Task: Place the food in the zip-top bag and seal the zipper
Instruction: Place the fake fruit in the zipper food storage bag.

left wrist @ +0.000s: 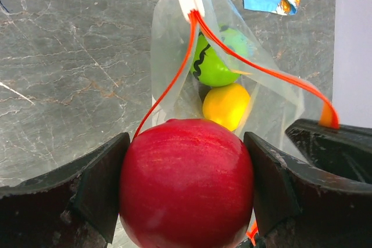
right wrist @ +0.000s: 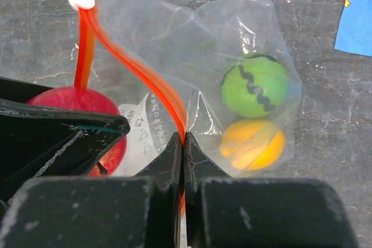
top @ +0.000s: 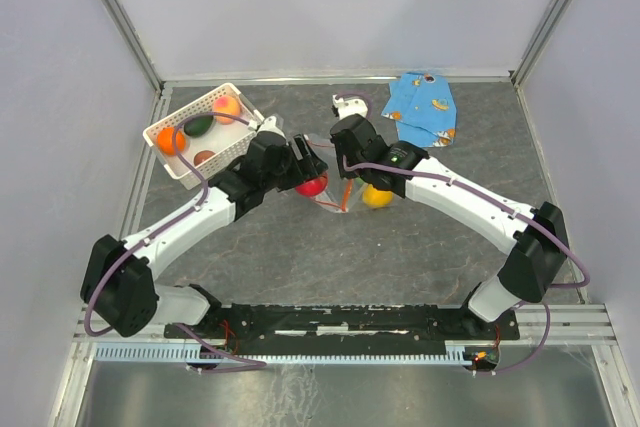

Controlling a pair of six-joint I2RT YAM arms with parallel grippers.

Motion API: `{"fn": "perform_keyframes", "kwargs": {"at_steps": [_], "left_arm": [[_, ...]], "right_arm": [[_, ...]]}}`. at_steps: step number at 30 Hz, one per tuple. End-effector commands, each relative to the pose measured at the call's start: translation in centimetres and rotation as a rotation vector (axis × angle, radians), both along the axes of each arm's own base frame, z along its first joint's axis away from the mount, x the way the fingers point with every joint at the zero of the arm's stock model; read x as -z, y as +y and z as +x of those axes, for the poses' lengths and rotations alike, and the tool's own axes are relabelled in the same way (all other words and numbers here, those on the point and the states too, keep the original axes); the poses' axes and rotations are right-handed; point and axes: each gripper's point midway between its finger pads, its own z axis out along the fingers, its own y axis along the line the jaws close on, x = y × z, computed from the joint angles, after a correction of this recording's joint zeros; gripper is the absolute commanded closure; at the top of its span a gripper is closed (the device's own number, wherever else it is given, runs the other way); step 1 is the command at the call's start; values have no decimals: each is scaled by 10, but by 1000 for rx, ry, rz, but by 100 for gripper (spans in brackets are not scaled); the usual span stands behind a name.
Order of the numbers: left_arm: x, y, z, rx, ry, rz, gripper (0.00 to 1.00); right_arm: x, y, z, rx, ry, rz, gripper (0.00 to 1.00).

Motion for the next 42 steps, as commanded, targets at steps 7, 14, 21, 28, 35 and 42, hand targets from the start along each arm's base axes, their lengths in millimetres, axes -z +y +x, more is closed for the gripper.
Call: {"fn": "perform_keyframes", "kwargs": {"at_steps": [7,14,21,28,35,42], "left_arm": [[-49,-16,17,-9,-124,13,37],[-26,-7,18,-38,-68,139,34],[-16,16,20,-106,-50,254,29],[-26,12,19,-95,-56,272,29],[-41,10,17,-84,-69,249,26],[-52,-13,16,-12,-64,160,26]], "right_arm": [[-29,27,0,-37,-14,150,98],[-37,22,-1,-27,-30,158,98],[-43,19,-3,-25,-41,169,98],[-38,23,-6,-30,-21,188,98],[-34,26,-7,-30,-7,202,98],[-35,29,-7,-32,-3,218,98]]}}
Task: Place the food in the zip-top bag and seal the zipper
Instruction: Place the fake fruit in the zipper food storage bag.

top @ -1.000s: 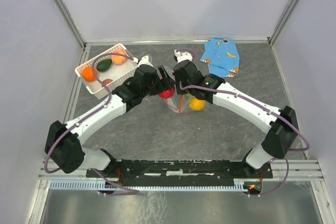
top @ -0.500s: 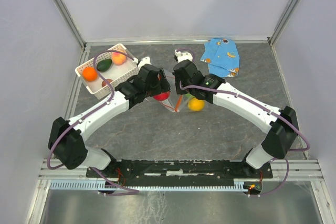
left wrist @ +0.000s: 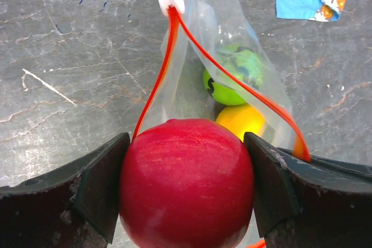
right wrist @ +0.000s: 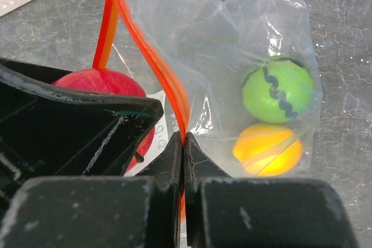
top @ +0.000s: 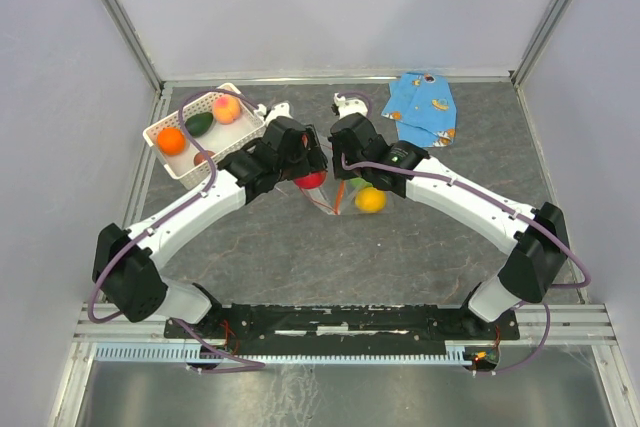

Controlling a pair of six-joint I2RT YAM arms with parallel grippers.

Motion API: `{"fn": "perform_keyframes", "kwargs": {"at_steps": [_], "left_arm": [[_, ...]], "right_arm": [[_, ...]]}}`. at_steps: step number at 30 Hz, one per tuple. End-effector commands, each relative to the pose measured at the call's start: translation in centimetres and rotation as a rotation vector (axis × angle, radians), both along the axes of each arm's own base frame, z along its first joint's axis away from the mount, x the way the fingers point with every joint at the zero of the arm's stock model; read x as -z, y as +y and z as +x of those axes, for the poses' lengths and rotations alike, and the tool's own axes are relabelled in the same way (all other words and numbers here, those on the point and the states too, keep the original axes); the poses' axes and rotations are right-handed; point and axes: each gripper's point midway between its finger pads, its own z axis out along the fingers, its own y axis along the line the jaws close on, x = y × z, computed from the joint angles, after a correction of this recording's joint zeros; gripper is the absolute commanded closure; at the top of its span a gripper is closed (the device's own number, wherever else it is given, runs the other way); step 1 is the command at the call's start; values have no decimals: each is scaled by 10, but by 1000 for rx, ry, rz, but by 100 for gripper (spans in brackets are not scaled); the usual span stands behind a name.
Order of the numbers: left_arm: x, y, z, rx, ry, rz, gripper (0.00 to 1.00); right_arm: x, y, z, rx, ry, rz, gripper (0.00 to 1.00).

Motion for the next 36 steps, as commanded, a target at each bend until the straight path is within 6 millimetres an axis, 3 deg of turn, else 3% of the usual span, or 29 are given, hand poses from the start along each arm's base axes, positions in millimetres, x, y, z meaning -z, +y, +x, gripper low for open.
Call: {"fn": "perform_keyframes", "kwargs": {"at_steps": [1,10,13,21,27,32,36], "left_arm": [[-31,-18,7,45,-57,-74,26],[14,0,12,-20,9,64,22],[18,-1,12,-28,28,71,19],[-13,-15,8,-31,26,-62,16],[-44,-8,5,-53,-34,-112,16],[-44,-8,1,-32,-19,-99,16],[-53,9,-10,-40,-31,-60,15]], "right_arm": [[-34,9,3,1,-60,98,98],[-38,8,2,4,-70,107,98],[-36,8,2,4,-65,105,98],[-32,9,1,6,-58,106,98],[-30,13,1,-3,-51,120,98],[-32,12,2,-2,-56,117,98],[-35,8,2,8,-69,114,98]]}}
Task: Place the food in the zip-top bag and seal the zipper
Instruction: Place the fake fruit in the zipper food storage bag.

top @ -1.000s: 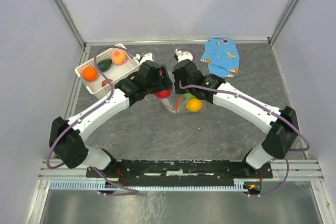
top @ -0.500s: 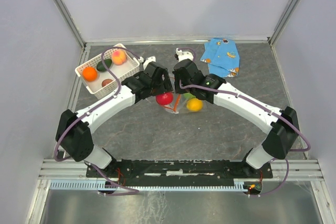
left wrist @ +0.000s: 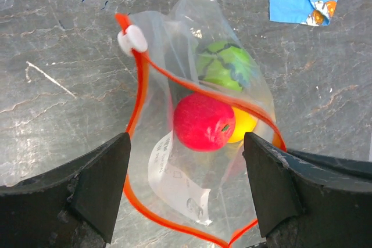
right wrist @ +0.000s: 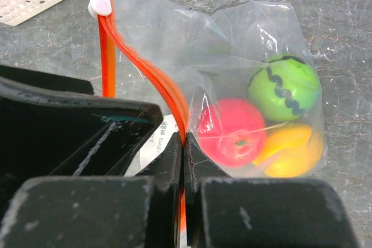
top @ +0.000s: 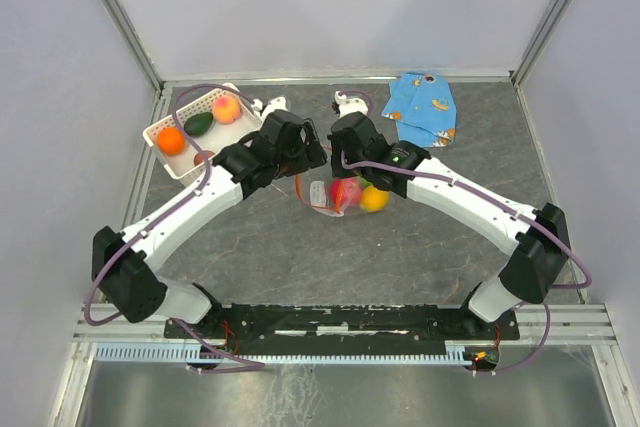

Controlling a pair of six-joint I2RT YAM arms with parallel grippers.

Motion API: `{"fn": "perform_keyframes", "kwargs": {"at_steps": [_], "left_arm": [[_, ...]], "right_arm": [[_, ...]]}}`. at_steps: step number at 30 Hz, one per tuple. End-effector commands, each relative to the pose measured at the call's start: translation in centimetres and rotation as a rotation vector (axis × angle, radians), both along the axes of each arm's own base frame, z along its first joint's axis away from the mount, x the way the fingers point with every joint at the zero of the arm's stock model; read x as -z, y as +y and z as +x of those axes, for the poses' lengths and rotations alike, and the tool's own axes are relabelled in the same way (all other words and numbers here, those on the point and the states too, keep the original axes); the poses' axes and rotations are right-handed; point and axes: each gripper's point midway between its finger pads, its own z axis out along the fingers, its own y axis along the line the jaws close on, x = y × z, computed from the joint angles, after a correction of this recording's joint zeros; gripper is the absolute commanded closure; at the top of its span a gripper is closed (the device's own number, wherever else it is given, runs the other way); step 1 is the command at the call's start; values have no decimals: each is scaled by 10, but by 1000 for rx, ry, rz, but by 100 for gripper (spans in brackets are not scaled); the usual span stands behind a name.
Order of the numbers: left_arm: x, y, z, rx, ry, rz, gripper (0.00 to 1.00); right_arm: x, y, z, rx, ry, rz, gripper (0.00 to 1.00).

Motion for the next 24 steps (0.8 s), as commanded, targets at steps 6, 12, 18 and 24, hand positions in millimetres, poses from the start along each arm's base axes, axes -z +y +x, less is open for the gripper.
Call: {"fn": "perform_keyframes", "kwargs": {"at_steps": [6,12,18,24], "left_arm": [[-14,45,-32,-60,-36,17,11],[24,25,-40,46,69,-118,16],[50,6,-42,115,128,-195,31],[29,4,-35,136,77,-187,70]], "right_arm": [[-29,-4,1,18,-71,53,98],[-27,-9,1,28,-75,38,98],[-26,-13,1,39,-76,30,98],[-24,-22,1,59,-89,-4,98]]}}
